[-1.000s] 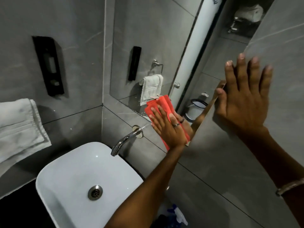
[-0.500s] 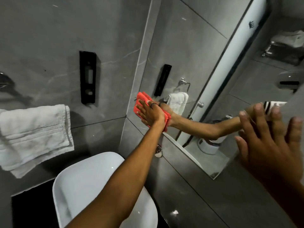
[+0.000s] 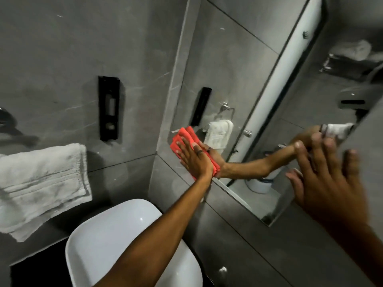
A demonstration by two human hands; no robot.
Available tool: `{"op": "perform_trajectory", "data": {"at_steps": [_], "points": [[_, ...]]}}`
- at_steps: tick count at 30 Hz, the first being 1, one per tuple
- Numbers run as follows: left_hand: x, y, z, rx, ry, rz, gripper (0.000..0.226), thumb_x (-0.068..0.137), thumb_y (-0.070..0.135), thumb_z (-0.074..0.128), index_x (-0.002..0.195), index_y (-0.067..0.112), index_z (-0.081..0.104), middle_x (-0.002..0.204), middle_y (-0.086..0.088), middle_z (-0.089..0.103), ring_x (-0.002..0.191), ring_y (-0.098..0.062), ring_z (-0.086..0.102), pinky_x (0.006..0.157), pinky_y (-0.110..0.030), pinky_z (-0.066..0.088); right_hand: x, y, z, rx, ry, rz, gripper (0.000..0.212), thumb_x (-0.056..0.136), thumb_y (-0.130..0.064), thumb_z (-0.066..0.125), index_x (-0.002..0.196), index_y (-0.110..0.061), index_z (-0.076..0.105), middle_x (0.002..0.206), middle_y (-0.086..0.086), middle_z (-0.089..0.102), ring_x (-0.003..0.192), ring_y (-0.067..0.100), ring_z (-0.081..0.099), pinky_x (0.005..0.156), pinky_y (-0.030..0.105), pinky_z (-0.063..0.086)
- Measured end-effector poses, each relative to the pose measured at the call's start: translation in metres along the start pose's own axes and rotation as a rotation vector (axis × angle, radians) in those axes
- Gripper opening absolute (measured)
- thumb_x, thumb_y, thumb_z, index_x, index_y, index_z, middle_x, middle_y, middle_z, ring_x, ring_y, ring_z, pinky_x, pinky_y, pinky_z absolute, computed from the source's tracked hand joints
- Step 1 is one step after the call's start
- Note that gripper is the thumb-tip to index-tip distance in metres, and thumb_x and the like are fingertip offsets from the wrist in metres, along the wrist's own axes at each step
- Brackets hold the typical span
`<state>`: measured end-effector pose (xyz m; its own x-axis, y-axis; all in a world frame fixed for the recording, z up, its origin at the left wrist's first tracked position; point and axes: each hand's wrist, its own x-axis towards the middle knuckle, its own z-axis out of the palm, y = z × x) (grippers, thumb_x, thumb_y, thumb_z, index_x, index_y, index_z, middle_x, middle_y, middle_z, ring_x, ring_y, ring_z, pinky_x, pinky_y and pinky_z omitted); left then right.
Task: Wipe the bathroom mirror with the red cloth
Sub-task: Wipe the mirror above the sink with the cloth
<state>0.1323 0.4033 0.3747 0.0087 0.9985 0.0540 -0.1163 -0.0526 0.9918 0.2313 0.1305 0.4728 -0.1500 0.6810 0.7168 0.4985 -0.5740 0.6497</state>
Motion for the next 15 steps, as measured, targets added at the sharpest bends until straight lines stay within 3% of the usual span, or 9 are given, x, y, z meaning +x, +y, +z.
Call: {"op": "perform_trajectory", "data": {"at_steps": [5,8,13,15], "points": [[-0.012,-0.008,0.008,0.029,-0.010,0.023,0.058,0.110,0.042,0.019,0.163,0.023,0.006,0.173,0.003,0.000,0.160,-0.016,-0.003,0.124,-0.032,-0.010,0.022,-0.018,-0.023,0.088,-0.015,-0.029,0.073,0.100,-0.044,0.055,0.164,-0.013,0.036,0.172,0.020,0.027,0.161,0.041,0.020,0.133,0.056,0.000],[-0.009,-0.006,0.006,0.000,-0.008,0.024,0.059,0.109,0.045,0.019,0.163,0.025,0.006,0.173,0.003,0.001,0.161,-0.019,-0.002,0.129,-0.043,-0.001,0.056,-0.035,-0.027,0.106,-0.010,-0.082,0.070,0.102,-0.050,0.046,0.163,-0.015,0.039,0.172,0.018,0.028,0.161,0.037,0.016,0.131,0.055,-0.004],[0.018,0.005,-0.010,-0.012,-0.011,0.029,0.056,0.112,0.039,0.022,0.163,0.023,0.007,0.173,0.003,0.001,0.160,-0.015,-0.001,0.130,-0.038,0.002,0.093,-0.047,-0.012,0.004,-0.219,-0.099,0.075,0.106,-0.060,0.022,0.169,-0.021,0.013,0.178,0.015,0.000,0.164,0.036,-0.008,0.130,0.060,-0.011],[0.041,0.014,-0.022,0.011,-0.004,0.060,0.055,0.113,0.033,0.023,0.164,0.021,0.005,0.173,0.002,-0.001,0.160,-0.015,-0.003,0.130,-0.036,0.000,0.102,-0.051,-0.005,0.006,-0.233,-0.106,0.076,0.105,-0.060,0.019,0.169,-0.020,0.013,0.178,0.016,-0.002,0.165,0.037,-0.007,0.130,0.063,-0.008]]}}
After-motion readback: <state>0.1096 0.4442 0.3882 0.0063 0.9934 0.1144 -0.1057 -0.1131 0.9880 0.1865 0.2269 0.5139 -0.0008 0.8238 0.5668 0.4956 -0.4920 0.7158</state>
